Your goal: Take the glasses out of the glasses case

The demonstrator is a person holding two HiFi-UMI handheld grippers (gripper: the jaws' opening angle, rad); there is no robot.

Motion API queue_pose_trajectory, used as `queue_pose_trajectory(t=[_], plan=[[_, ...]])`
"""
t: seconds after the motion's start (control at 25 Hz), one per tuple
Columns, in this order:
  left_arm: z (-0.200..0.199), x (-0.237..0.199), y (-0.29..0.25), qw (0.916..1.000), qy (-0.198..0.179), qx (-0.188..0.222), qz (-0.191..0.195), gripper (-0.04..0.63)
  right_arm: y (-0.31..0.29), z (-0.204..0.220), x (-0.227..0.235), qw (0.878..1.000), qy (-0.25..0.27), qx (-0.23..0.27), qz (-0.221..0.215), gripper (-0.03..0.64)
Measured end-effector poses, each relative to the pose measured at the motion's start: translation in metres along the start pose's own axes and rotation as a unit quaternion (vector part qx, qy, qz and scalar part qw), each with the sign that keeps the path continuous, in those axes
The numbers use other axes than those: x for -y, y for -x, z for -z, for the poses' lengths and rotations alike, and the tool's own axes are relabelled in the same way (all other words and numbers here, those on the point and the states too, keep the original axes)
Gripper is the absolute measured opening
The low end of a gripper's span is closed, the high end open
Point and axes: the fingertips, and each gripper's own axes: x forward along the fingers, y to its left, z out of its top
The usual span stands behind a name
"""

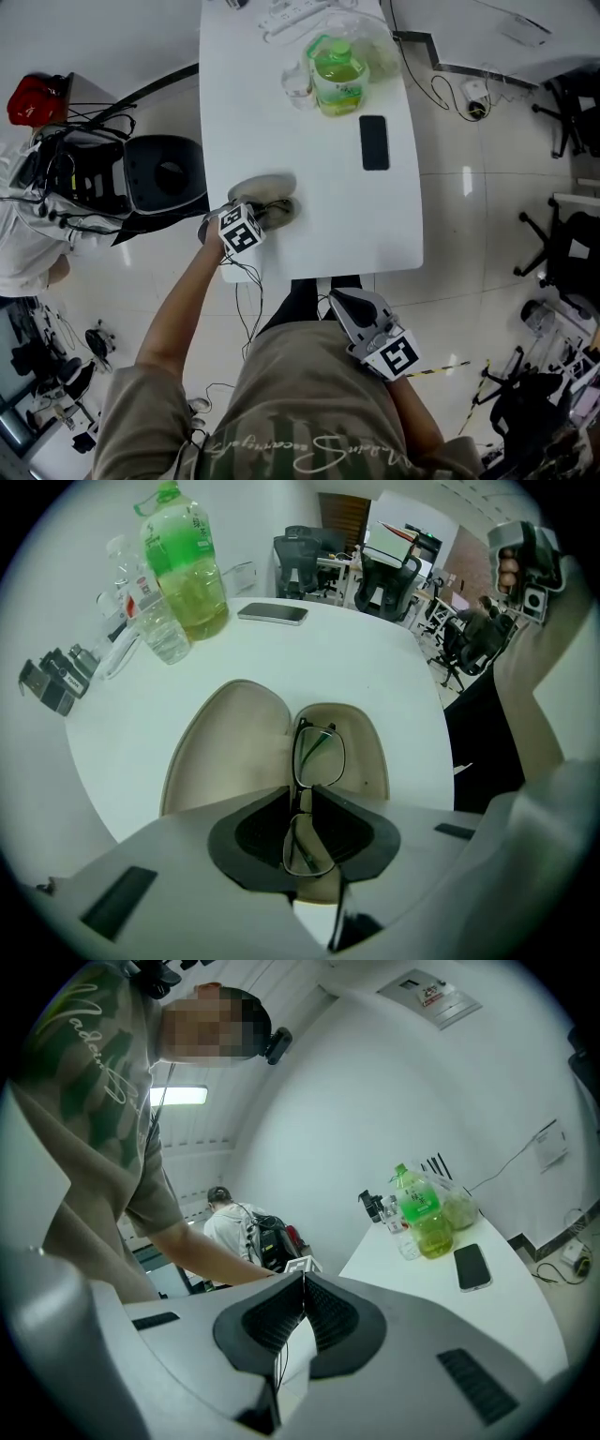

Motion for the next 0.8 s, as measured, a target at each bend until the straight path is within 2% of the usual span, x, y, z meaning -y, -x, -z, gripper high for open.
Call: queue_pose_trajectory(t=[0.24, 0.6, 0.8], plan=[[0.0015, 0.0105, -0.0039, 0.9985, -0.05, -0.021, 0.001, 0.064, 0.0056, -0.0009, 0.001, 1.0, -0.002, 0.007, 0.01, 0.012], [-0.0002, 0.0007, -0.0024, 0.9976, -0.056, -0.025, -0.031, 0.038, 0.0033, -0.0036, 0.0042, 1.0, -0.001, 0.009, 0.014, 0.012], [0.0, 0.0049, -0.0034, 0.998, -0.048, -0.023, -0.032, 0.035, 0.0096, 0.0009, 0.0057, 1.0, 0.0, 0.007, 0.019, 0.012]])
